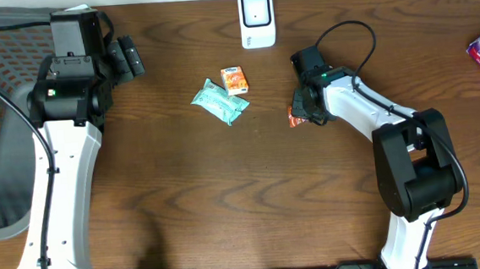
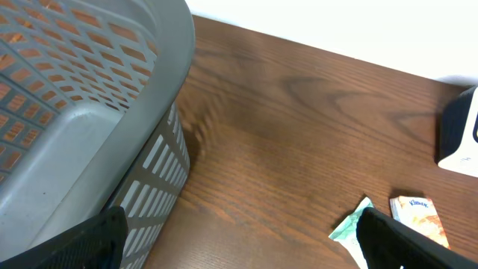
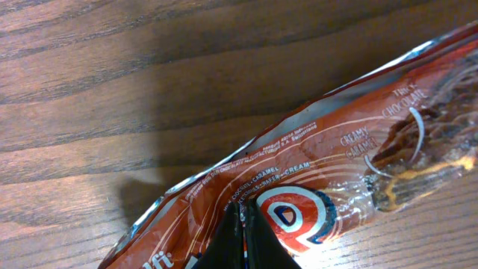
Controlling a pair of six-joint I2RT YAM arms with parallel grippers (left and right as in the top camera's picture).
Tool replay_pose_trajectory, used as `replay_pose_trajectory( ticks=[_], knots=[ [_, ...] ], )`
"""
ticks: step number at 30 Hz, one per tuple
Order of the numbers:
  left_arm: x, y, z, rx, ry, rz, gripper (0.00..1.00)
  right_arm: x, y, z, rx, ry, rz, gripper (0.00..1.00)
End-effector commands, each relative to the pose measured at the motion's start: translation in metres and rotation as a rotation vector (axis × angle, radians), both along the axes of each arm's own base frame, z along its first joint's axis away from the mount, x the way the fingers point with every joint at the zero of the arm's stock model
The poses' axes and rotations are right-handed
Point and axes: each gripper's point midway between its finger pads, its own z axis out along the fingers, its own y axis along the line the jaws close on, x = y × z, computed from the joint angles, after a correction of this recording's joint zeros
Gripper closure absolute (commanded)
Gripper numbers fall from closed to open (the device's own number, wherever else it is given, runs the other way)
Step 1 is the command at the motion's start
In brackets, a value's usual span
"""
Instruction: Scan the item barcode
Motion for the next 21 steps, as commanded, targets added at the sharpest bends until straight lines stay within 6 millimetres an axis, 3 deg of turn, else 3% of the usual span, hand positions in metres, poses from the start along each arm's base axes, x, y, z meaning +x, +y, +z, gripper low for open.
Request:
replay_pose_trajectory(
  ticks=[1, 5, 8, 13, 17, 21],
  knots=[
    [0.001, 0.004, -0.002, 0.0, 0.006, 0.023, 0.02, -0.007, -0.003, -0.022, -0.007, 0.049, -0.019, 0.99],
    [0.001, 0.004, -0.002, 0.0, 0.006, 0.023, 0.02, 0.006, -0.003, -0.002, -0.004, 0.01, -0.001, 0.99],
    [0.001, 0.004, -0.003, 0.0, 0.006, 0.023, 0.02, 0.015, -0.007, 0.024, 0.001, -0.015, -0.005, 0.99],
    [0.001, 0.004, -0.002, 0.0, 0.006, 0.023, 0.02, 0.023, -0.026, 0.06, -0.03, -0.04, 0.009, 0.95],
    [0.001, 0.004, -0.002, 0.0, 0.006, 0.023, 0.02, 0.017, -0.053, 0.06, -0.067, -0.004, -0.043, 0.93],
    [0.001, 0.004, -0.002, 0.0, 0.006, 0.023, 0.02, 0.007, -0.07, 0.046, -0.068, 0.044, -0.083, 0.96]
  ],
)
